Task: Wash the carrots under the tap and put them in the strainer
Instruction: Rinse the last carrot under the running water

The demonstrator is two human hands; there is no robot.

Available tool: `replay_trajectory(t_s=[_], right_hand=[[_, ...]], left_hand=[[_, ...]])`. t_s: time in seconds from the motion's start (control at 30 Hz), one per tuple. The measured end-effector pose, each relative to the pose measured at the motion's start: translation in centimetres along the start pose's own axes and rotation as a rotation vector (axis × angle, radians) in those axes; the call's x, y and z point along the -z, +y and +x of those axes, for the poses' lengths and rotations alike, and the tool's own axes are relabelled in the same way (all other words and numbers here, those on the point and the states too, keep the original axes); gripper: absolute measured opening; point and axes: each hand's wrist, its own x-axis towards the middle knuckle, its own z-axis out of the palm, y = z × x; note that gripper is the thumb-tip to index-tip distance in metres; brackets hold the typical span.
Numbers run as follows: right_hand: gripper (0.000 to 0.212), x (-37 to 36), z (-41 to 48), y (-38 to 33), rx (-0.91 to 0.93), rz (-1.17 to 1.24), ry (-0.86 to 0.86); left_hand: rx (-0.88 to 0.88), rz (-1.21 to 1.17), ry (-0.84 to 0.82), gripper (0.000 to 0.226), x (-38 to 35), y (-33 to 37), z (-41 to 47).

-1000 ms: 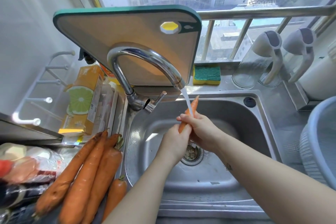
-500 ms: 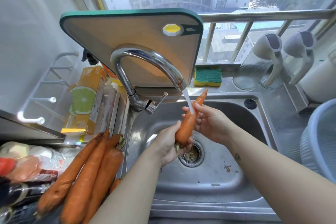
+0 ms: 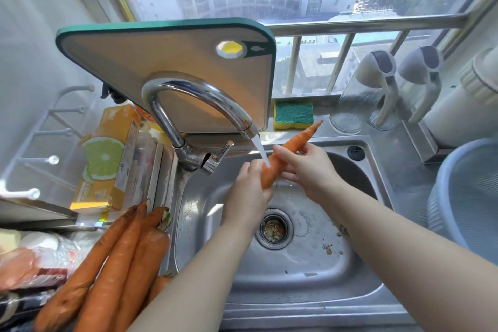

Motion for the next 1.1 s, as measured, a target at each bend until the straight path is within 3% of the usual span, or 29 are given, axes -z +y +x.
replay_trajectory(t_s=[0.07,0.17,0.27,0.37,0.47,0.53,0.7,0.77,0.83,0.9,0.97,1.1], right_hand=[[0.019,0.0,0.0,0.3,0.020,-0.063,0.058],[0.027,0.7,0.1,0.5,-0.055,-0.068,0.011],[0.023,1.4,0.0,0.3,-0.156,0.059,-0.111],[0.014,1.5,0.0,-0.7,-0.204,0.197,-0.301],[0.012,1.2,0.0,-1.8,-0.222,0.156,-0.476],[0.008,0.8,0.3,-1.7,-0.179,0.042,-0.449],[0.005,-0.6,0.9,-0.4,-0.052,-0.051,-0.188],[0.011,-1.2,0.9,0.6,-0.019,-0.155,-0.042],[0.023,-1.7,0.9,1.4,-0.009,-0.207,0.112],[0.030,-1.9,0.7,1.8,-0.004,-0.238,0.194],[0.023,-1.9,0.5,1.6,-0.020,-0.208,0.176],[0.022,-1.7,-0.3,1.0,-0.131,0.079,-0.079]], left_hand=[[0.044,0.059,-0.001,0.021,0.1,0.2,0.1],[0.150,-0.045,-0.230,0.015,0.6,0.4,0.7],[0.314,-0.475,-0.544,0.011,1.5,0.6,1.4],[0.597,-0.975,-0.800,0.010,2.7,0.6,1.1],[0.725,-1.332,-0.855,0.005,2.7,0.4,0.6],[0.685,-1.185,-0.691,0.007,1.6,0.5,0.6],[0.408,-0.411,-0.194,0.010,-0.6,1.1,1.0],[0.299,-0.079,-0.060,0.014,-0.8,0.9,0.5],[0.173,0.069,0.018,0.015,-0.7,0.9,0.1],[0.139,0.107,-0.021,0.016,-0.4,1.3,0.3],[0.175,0.004,-0.161,0.015,-0.1,1.7,0.7],[0.385,-0.545,-0.418,0.012,1.0,1.8,0.7]])
